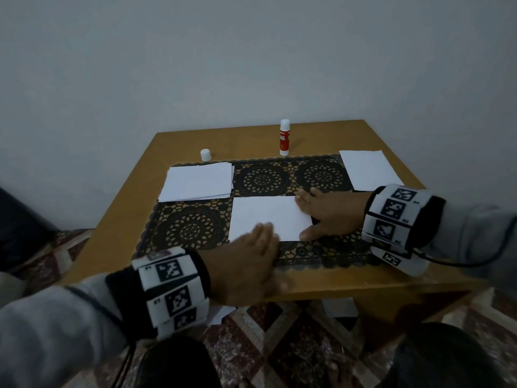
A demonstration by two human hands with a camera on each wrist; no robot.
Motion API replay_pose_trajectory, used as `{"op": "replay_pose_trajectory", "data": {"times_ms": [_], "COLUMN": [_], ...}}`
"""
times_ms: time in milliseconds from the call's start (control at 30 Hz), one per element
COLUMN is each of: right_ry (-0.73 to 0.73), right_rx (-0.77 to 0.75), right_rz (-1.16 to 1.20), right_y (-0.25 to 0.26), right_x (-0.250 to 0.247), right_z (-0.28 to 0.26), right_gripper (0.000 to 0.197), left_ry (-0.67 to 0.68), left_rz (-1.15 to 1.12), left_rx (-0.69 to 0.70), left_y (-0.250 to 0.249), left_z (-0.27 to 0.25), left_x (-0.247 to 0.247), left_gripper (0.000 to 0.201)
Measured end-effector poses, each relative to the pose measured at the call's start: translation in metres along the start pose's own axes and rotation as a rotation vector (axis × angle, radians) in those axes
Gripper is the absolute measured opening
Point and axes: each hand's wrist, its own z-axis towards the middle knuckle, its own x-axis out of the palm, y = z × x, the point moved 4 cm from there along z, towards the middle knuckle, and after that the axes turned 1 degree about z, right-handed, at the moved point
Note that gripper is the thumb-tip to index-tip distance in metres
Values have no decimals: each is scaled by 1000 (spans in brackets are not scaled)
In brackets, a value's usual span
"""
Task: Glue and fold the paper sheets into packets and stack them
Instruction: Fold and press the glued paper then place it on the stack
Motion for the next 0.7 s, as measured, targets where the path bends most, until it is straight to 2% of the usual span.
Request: {"op": "replay_pose_trajectory", "data": {"times_ms": [67, 200, 233, 367, 400, 533, 600, 700], "right_ry": [-6, -25, -31, -41, -50, -179, -242, -256], "right_rx": [0, -30, -39, -42, -38, -23, -35, -48], "right_rz": [6, 49, 61, 70, 69, 86, 123, 160], "right_y": [0, -6, -8, -11, -10, -7, -6, -4], "right_x": [0, 1, 1, 1, 0, -9, -12, -14], "right_z": [1, 1, 1, 3, 3, 0, -3, -5], "right_gripper": [93, 88, 86, 87, 87, 80, 79, 83], "left_ry": [5, -39, -34, 20, 5, -170, -304, -343], "left_rz": [-26, -49, -47, -102, -127, -160, -151, -147], "left_rx": [31, -173, -177, 20, 21, -157, -165, -174], "left_y": [-5, 42, 42, 4, 6, 52, 69, 82], "left_z": [-4, 5, 4, -4, -2, 22, 30, 41], "left_x": [-1, -9, -8, -6, -10, -29, -42, -53], "left_gripper": [86, 83, 84, 84, 83, 72, 58, 63]}}
